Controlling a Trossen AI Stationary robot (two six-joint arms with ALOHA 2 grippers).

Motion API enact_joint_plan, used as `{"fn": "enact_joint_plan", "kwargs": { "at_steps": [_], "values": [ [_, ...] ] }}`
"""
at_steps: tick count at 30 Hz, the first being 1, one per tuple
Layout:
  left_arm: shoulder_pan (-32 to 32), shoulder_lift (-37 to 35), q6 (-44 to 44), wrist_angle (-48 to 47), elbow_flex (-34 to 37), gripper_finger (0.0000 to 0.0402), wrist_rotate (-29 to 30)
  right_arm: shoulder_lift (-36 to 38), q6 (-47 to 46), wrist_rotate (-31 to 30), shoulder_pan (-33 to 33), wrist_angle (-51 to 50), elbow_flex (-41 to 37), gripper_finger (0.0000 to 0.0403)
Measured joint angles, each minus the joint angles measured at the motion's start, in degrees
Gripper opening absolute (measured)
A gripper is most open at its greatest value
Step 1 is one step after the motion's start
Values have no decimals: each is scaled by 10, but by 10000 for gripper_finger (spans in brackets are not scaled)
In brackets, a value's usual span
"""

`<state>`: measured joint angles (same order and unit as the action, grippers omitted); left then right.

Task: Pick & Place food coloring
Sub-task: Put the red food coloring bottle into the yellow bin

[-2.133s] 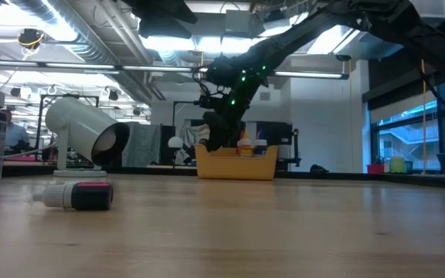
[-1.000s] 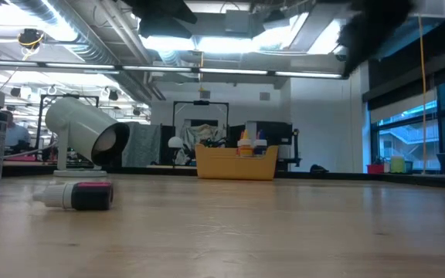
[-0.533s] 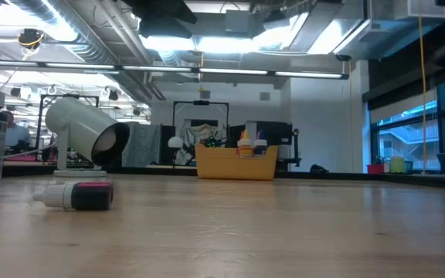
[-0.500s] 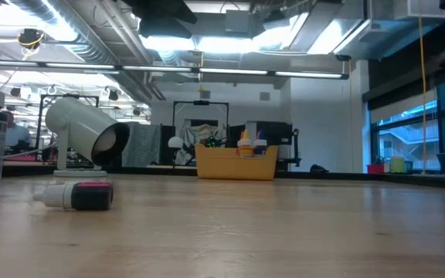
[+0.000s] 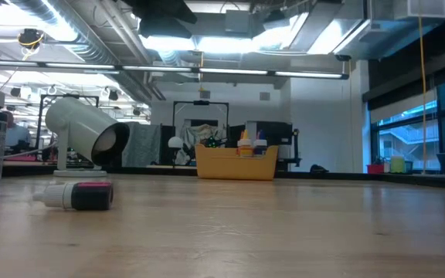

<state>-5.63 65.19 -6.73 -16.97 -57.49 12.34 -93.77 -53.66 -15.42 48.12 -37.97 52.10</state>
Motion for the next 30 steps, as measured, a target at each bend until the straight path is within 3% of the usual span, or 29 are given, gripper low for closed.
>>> {"fn": "enact_joint_plan", "kwargs": {
  "at_steps": [12,22,30],
  "values": [
    [0,0,0,0,0,240,0,-53,-3,39,0,12,2,158],
    [0,0,-2,0,0,240,0,-56,-1,45,-5,7,13,68],
    [0,0,-10,0,0,240,0,-58,59,31,-70,-70,81,76]
  ]
}}
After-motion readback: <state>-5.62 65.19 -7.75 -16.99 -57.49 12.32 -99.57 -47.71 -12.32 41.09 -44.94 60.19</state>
